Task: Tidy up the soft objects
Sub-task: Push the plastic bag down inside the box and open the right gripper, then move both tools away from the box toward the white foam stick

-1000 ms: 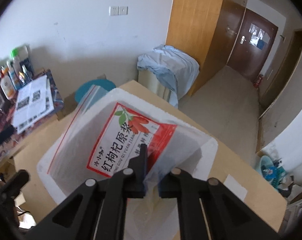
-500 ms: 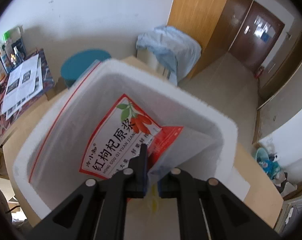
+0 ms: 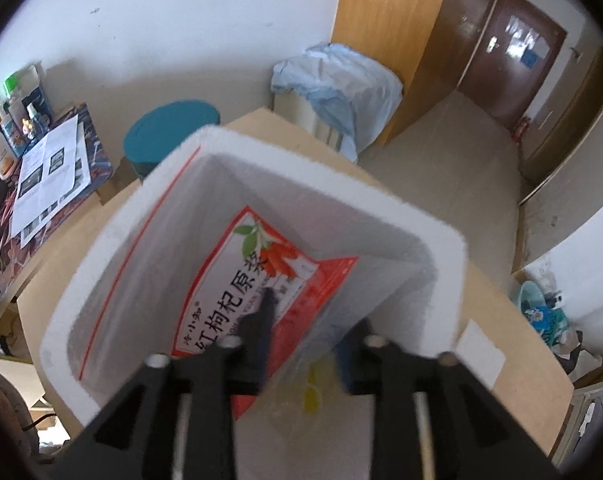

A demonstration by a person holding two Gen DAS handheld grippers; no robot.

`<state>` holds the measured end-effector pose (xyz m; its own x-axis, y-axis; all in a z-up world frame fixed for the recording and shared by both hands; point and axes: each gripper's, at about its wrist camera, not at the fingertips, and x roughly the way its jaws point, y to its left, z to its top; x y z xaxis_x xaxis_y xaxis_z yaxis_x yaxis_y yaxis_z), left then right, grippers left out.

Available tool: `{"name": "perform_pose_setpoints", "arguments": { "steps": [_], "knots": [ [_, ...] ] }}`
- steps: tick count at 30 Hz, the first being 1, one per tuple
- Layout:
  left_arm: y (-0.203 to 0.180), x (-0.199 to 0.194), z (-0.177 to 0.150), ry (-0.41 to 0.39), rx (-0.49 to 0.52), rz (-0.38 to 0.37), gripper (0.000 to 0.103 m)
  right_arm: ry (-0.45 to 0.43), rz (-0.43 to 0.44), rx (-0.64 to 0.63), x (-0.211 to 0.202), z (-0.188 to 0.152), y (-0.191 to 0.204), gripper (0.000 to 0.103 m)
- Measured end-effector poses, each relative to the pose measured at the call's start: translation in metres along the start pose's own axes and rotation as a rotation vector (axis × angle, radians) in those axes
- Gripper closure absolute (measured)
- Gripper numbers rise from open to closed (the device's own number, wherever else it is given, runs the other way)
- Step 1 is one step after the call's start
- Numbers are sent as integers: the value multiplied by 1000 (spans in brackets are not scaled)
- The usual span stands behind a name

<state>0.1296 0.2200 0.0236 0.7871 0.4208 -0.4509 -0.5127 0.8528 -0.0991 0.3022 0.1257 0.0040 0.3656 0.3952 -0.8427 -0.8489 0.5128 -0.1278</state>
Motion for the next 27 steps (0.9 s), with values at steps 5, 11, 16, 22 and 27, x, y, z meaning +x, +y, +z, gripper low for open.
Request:
{"name": "perform_pose_setpoints", "arguments": {
  "steps": [5, 11, 16, 22, 27],
  "knots": [
    [0, -2, 0, 3, -6, -5, 3, -70, 1, 38, -25, 1, -10, 48],
    [-6, -6, -2, 3, 4, -27, 3, -137, 26, 46, -50, -8, -8, 48],
    [-23, 5, -16, 45, 34, -65, 3, -198, 39, 59, -73, -24, -7, 47],
    [-42, 25, -27, 86, 58, -94, 3, -245, 36, 81, -92, -46, -8, 45],
    [-48, 36, -28, 89, 70, -73, 3, -265, 30, 90, -101, -59, -12, 43]
  ]
}}
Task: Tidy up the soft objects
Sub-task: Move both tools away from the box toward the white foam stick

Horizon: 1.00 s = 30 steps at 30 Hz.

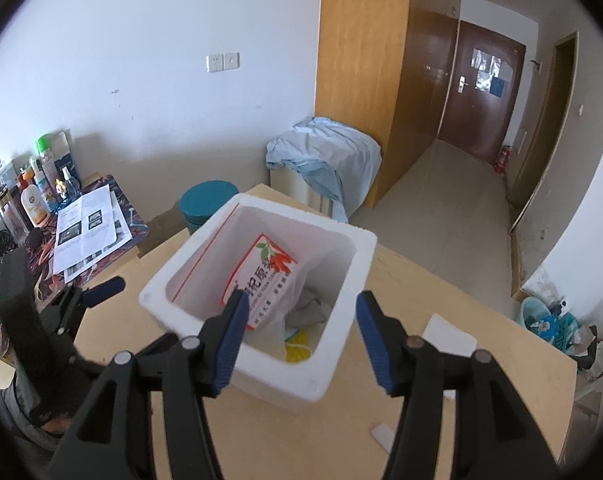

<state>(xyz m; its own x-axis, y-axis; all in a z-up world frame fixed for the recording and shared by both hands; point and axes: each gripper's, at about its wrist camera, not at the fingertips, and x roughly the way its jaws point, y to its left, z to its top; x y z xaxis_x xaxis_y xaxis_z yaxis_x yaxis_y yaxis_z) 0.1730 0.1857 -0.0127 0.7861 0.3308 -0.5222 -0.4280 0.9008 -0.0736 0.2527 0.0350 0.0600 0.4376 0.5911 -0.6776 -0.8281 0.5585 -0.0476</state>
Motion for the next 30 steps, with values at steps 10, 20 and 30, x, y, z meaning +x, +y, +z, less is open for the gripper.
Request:
{"name": "perform_pose_setpoints", "arguments": {
  "steps": [10, 20, 30],
  "knots": [
    [4, 12, 4, -13, 4, 70, 3, -23, 0, 55, -16, -28, -15, 42],
    [-19, -24, 2, -48, 20, -42, 3, -49, -28, 144, -36, -60, -41, 33],
    [-79, -52, -8, -60, 138, -199, 3, -43, -70, 235, -56, -99, -63, 25]
  ]
}}
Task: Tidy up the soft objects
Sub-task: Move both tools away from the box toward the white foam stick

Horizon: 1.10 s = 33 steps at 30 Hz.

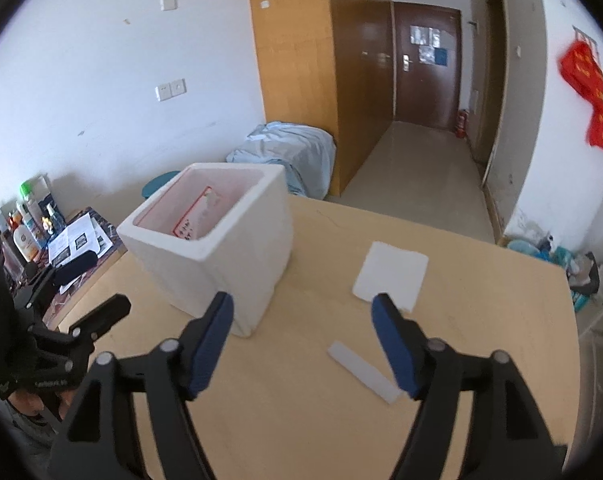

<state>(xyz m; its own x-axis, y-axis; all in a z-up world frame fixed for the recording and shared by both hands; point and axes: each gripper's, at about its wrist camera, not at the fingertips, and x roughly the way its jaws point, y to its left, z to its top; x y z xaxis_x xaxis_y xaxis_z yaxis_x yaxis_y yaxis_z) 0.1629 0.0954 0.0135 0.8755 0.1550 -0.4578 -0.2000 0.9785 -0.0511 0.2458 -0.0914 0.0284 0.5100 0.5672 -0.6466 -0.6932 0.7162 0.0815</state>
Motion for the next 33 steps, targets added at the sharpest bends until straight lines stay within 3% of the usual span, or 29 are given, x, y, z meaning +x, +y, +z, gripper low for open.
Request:
{"name": "perform_pose_setpoints", "arguments": {
  "steps": [9, 19, 33],
  "knots": [
    [-63, 10, -2, 29, 101, -158, 3, -4, -63, 70, -24, -28, -33, 25],
    [-102, 36, -9, 103, 121, -244, 3, -19, -101, 111, -40, -43, -60, 25],
    [-121, 79, -15, 175, 152, -270, 3, 37, -76, 134, 1, -28, -86, 25]
  ]
}}
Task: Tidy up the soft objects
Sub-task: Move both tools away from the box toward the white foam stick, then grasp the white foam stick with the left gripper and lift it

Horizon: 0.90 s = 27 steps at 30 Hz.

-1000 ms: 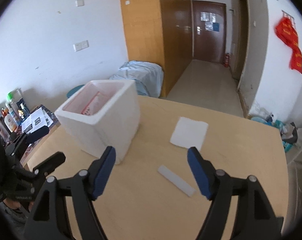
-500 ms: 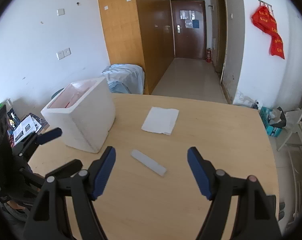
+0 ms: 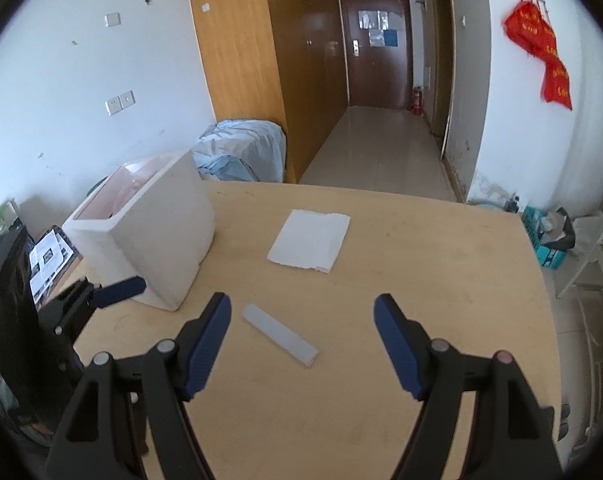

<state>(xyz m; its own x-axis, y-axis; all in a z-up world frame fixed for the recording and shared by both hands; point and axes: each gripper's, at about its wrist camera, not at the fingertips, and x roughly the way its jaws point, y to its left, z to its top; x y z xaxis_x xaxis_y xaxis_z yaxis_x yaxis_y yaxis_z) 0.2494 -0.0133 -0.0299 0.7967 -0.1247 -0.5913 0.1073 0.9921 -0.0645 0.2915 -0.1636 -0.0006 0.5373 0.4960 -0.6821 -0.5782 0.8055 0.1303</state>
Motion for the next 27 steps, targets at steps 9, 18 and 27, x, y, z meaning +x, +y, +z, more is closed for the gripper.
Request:
{"name": "perform_pose_setpoints", "arguments": {
  "steps": [9, 18, 27],
  "knots": [
    [5, 42, -1, 79, 13, -50, 3, 49, 4, 31, 27, 1, -22, 25],
    [-3, 84, -10, 189, -84, 40, 4, 39, 19, 38, 27, -7, -30, 25],
    [-1, 113, -14, 264, -139, 112, 8, 13, 31, 44, 22, -9, -38, 25]
  ]
}}
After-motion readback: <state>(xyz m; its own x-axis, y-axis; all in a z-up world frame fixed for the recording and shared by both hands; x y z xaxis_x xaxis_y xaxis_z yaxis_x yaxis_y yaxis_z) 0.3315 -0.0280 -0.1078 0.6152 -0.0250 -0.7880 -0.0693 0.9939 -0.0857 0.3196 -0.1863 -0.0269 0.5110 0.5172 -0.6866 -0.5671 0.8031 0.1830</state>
